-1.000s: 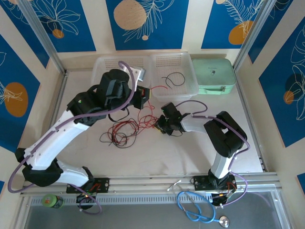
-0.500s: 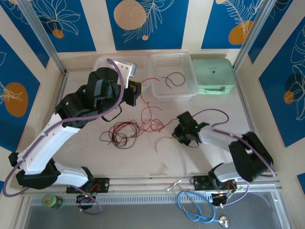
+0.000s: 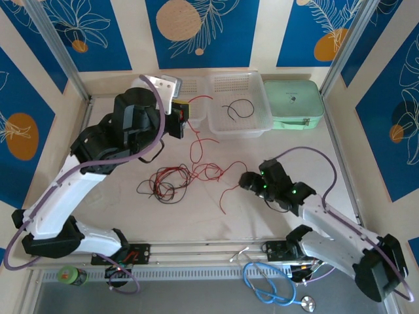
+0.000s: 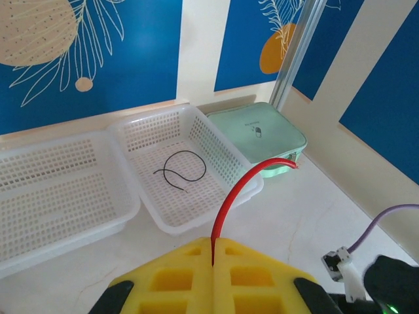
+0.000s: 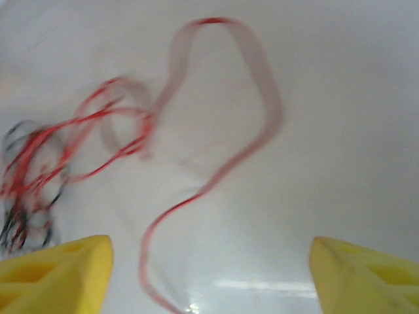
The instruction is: Untangle the cables
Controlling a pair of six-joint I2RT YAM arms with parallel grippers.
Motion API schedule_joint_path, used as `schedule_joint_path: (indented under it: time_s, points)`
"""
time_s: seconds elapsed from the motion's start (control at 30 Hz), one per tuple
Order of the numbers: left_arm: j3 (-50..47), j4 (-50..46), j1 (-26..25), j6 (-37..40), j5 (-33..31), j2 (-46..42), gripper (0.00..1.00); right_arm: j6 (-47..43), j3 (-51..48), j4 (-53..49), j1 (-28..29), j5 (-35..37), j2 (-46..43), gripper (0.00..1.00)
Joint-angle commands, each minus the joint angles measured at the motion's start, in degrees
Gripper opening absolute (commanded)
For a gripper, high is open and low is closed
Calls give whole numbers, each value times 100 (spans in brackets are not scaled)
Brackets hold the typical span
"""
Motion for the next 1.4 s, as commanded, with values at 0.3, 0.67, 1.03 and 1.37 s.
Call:
schedule_joint_path:
  time_s: [0.3,0.67,1.03,1.37]
  points:
    - [337,508,30,8,173,481,0,-3724,90,3118,1672,199,527,86]
    - [463,1085,30,36,190,490,0,-4118,843,4523,1926,660,2574,84]
    - [461,1250,34,117,186,365,0,-3815,1326,4968,1844,1772,3455,80]
    - [474,1286,37,190,107,225,0,-3373,1511,4653,1802,2156,3743,24]
